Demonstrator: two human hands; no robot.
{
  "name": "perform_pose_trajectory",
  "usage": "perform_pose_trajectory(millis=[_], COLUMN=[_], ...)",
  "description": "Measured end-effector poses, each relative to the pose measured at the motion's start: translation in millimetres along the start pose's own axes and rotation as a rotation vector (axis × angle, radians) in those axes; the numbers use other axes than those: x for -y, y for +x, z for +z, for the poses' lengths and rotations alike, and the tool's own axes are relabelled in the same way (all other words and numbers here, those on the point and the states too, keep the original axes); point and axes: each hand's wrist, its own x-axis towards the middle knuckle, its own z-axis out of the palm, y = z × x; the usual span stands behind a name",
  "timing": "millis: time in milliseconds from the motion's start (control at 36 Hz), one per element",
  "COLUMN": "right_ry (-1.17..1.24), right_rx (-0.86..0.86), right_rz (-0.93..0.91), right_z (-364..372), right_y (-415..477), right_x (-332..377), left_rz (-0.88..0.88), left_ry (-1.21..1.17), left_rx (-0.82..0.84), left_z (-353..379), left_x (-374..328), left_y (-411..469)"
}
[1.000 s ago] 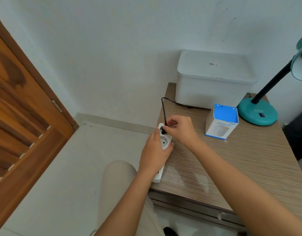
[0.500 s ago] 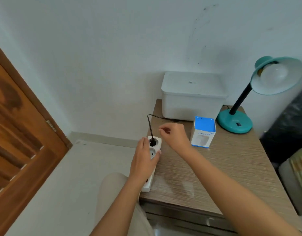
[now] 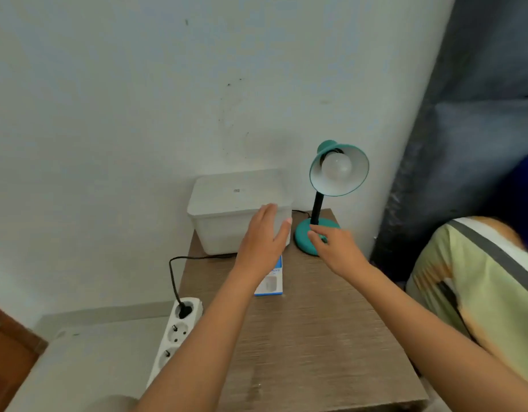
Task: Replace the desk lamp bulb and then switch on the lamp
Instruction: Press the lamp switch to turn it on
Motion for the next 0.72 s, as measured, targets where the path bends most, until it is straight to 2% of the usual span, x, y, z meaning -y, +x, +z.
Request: perform_pose_trajectory(millis=[250, 333, 500, 583, 722], right_ry=[0.018, 0.047, 0.094, 0.139, 0.120], right_rx=[0.090, 0.120, 0.135, 0.145, 0.068], right_rz=[0.203, 0.259, 0.271, 0.239, 0.217], right_z=[-0.8, 11.3, 34.8, 41.9, 55.5], right_y=[42.0, 58.2, 92.6, 101.5, 103.9], right_x=[-85.0, -103.2, -125.1, -130.9, -141.8], left_rz=[-0.099, -0.191, -0.302, -0.300, -0.263], left_ry=[-0.041, 0.005, 0.022, 0.040, 0.120], left_rx=[0.255, 0.317, 0.236, 0.211, 0.147], left_z=[109.8, 141.2, 179.8, 191.3, 204.3], left_x=[16.0, 32.3, 64.7, 75.2, 82.6], left_y=[44.3, 52.0, 71.7, 76.1, 73.3])
